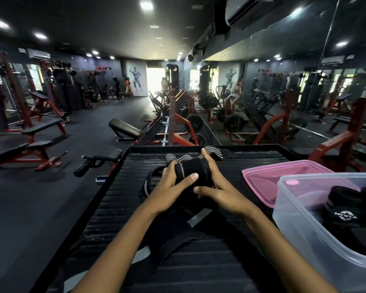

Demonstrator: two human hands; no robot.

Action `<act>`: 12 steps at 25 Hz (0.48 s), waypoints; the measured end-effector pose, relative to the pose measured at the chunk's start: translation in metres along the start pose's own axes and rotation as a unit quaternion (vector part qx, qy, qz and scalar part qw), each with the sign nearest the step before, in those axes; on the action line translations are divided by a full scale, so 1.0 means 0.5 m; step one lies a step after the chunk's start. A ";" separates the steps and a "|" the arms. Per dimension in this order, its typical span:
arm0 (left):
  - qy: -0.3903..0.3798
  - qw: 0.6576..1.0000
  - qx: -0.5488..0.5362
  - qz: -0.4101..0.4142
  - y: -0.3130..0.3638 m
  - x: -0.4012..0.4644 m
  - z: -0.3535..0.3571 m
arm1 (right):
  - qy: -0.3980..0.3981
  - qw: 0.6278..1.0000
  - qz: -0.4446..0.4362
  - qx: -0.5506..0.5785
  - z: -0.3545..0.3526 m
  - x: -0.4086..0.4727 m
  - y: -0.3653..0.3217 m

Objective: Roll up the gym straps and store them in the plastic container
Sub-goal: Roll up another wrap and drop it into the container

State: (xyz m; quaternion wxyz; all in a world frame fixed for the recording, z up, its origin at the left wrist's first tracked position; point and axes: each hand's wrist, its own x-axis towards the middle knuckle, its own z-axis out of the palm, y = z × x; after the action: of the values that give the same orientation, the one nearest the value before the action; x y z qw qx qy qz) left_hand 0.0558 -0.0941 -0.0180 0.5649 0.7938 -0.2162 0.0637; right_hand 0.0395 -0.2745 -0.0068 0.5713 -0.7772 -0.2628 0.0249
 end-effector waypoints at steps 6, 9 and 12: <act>0.011 0.999 -0.047 -0.005 0.019 -0.010 -0.003 | 0.004 0.995 -0.011 -0.102 0.004 0.002 0.009; -0.003 0.997 -0.078 0.002 0.021 -0.008 0.001 | 0.042 0.998 -0.038 -0.022 0.002 0.004 0.001; -0.001 0.993 -0.114 -0.020 0.022 -0.004 0.001 | 0.072 0.993 -0.051 0.072 -0.006 0.002 -0.016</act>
State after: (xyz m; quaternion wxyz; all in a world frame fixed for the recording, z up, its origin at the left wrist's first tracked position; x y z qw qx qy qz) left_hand 0.0493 -0.0969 -0.0092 0.6522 0.7287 -0.2073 0.0265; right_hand 0.0383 -0.2749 0.0015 0.6439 -0.7191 -0.2578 -0.0414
